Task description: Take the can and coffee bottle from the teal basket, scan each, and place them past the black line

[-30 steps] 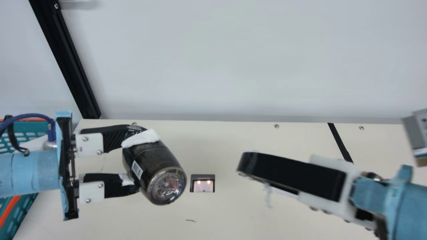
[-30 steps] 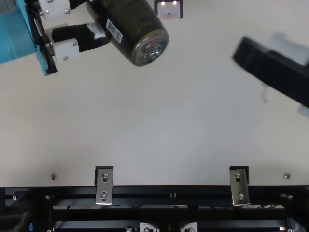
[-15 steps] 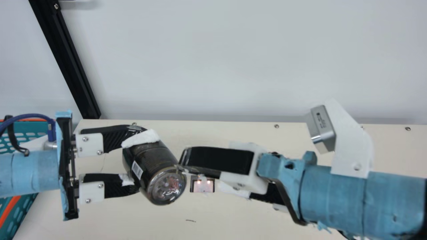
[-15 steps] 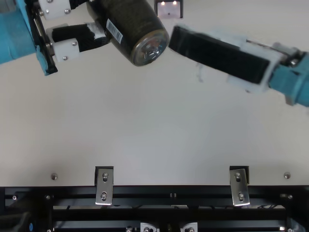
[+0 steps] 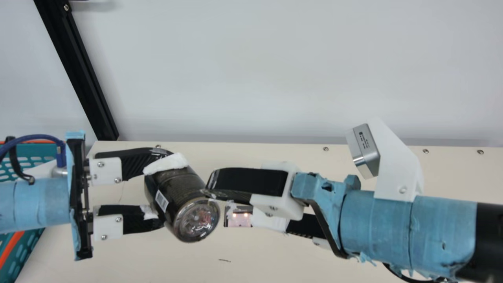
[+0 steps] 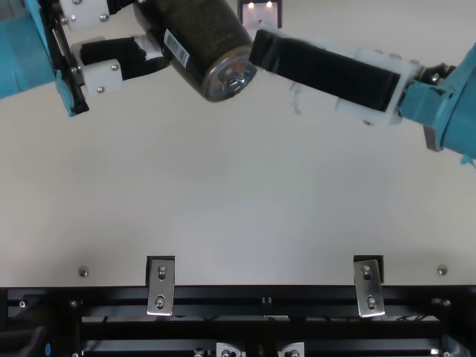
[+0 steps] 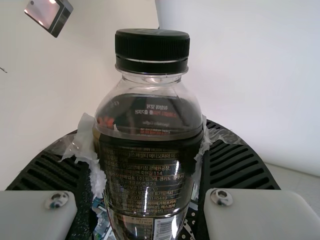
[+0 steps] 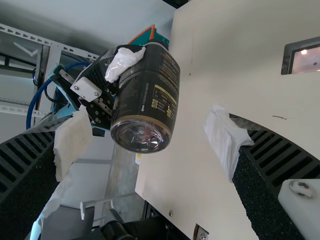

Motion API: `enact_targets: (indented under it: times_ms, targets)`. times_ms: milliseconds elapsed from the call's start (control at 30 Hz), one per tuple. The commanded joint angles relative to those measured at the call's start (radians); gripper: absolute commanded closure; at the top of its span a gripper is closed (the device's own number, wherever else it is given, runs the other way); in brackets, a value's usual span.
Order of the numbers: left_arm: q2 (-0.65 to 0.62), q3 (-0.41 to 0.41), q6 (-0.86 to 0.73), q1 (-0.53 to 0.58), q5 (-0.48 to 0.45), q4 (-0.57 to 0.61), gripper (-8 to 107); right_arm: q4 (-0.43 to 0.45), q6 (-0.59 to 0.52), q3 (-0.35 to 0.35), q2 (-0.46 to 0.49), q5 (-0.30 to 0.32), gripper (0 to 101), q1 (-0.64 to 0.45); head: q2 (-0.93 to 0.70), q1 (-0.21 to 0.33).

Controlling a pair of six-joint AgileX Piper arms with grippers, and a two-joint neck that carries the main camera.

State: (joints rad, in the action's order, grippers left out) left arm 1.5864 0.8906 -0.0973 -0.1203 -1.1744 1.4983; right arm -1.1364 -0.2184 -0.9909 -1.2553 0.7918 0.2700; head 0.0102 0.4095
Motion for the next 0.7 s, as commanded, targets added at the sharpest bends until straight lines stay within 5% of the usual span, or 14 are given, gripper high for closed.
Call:
enact_targets:
  times_ms: [0,367,667]
  targets:
    - [0.0,0.0,0.0,0.0,0.0,0.0,89,-0.057,0.001,0.012,0.0,0.005,0,-0.002,0.002,0.027]
    - [0.0,0.0,0.0,0.0,0.0,0.0,89,-0.403,-0.035,0.133,-0.012,-0.007,0,-0.006,0.002,0.027]
    - [0.0,0.0,0.0,0.0,0.0,0.0,89,-0.37,0.015,0.159,-0.028,-0.046,0,0.001,0.002,0.027]
